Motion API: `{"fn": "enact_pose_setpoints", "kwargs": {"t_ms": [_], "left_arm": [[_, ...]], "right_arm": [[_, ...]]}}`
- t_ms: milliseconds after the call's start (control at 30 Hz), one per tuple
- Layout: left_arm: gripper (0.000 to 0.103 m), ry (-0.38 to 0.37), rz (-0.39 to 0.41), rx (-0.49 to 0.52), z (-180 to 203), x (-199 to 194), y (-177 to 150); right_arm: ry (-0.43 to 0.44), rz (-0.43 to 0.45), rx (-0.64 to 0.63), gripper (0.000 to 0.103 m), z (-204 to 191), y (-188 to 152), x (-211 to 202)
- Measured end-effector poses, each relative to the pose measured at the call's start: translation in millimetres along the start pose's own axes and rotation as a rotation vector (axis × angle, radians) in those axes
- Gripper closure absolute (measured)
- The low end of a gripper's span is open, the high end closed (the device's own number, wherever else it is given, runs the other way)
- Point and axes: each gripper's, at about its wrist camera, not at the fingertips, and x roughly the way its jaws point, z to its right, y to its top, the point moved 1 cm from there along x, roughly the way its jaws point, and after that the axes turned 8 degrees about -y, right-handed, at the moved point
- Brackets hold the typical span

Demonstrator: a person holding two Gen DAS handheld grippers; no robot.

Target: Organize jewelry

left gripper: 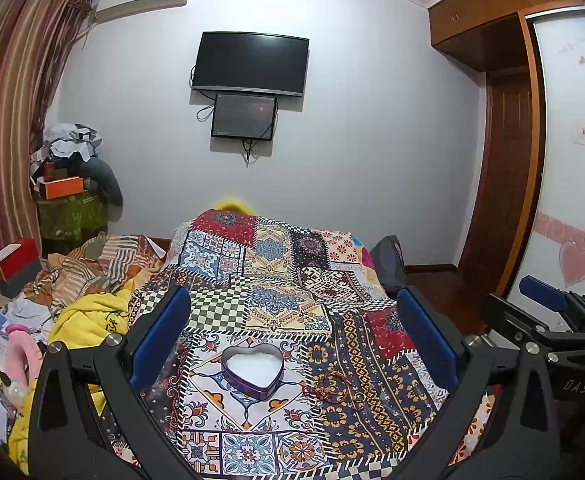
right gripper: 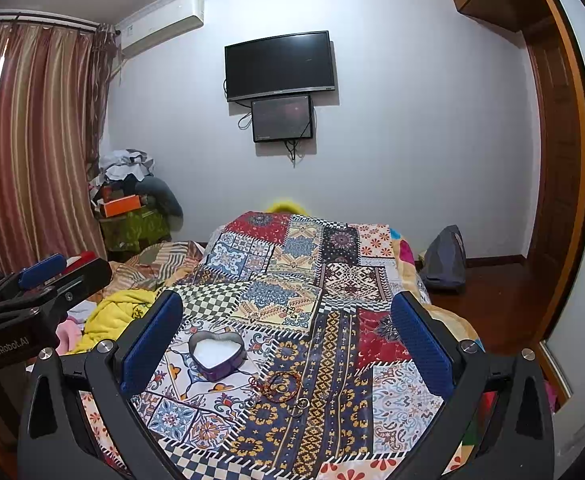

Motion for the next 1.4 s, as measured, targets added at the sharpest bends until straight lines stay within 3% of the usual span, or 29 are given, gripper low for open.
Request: {"fn": "enact_pose_setpoints", "kwargs": {"t_ms": [1400], "left_arm": [[0.0, -0.011, -0.004, 0.029, 7.7, 3.3, 2.2]], "right_arm": [[-0.005, -0.014, 0.003, 0.0, 6.9, -3.2, 7.9]]}}
